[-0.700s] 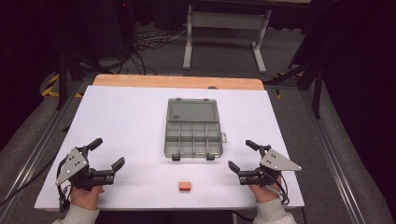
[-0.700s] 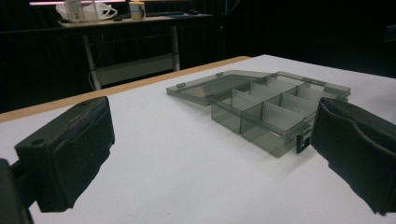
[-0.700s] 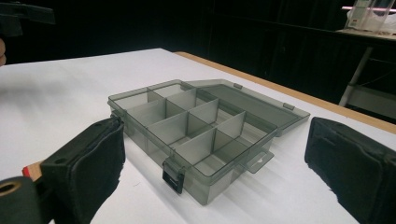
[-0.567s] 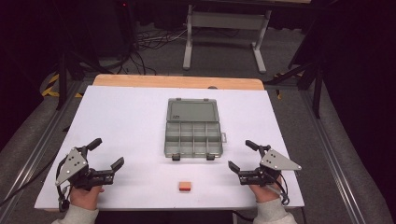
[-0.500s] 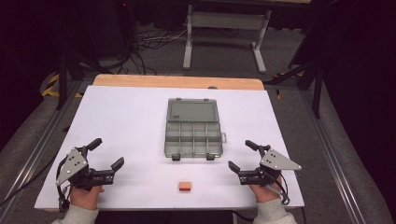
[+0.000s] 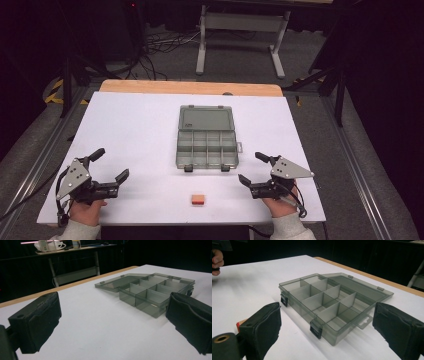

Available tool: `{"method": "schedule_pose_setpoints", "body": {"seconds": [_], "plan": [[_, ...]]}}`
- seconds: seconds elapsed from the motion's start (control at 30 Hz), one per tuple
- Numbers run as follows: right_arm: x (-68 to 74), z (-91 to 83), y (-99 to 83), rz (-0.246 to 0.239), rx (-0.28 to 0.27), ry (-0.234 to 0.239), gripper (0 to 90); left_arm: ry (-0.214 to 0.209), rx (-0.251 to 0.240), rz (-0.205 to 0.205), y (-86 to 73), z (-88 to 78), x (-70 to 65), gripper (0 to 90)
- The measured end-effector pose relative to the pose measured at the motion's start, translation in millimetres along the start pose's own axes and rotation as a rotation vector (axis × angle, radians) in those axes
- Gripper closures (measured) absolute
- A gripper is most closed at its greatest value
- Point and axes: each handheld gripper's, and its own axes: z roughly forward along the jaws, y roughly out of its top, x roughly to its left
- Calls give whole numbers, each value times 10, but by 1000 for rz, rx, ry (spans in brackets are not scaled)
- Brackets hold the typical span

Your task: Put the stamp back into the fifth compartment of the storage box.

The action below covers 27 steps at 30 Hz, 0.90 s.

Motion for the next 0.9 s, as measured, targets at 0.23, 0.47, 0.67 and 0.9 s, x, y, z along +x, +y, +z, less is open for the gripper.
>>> {"method": "schedule_pose_setpoints", "body": {"seconds": [0.23, 0.47, 0.67, 0.9], "plan": [[105, 183, 148, -35, 20, 49, 90, 7, -5, -20, -14, -31, 26, 10], [188, 333, 261, -57, 26, 99, 90, -3, 16, 28, -17, 0, -41, 10], [229, 431, 389, -90, 46, 137, 90, -4, 13, 15, -30, 4, -33, 9], [308, 556, 503, -121, 69, 188, 91, -2, 14, 18, -36, 4, -31, 9]]}}
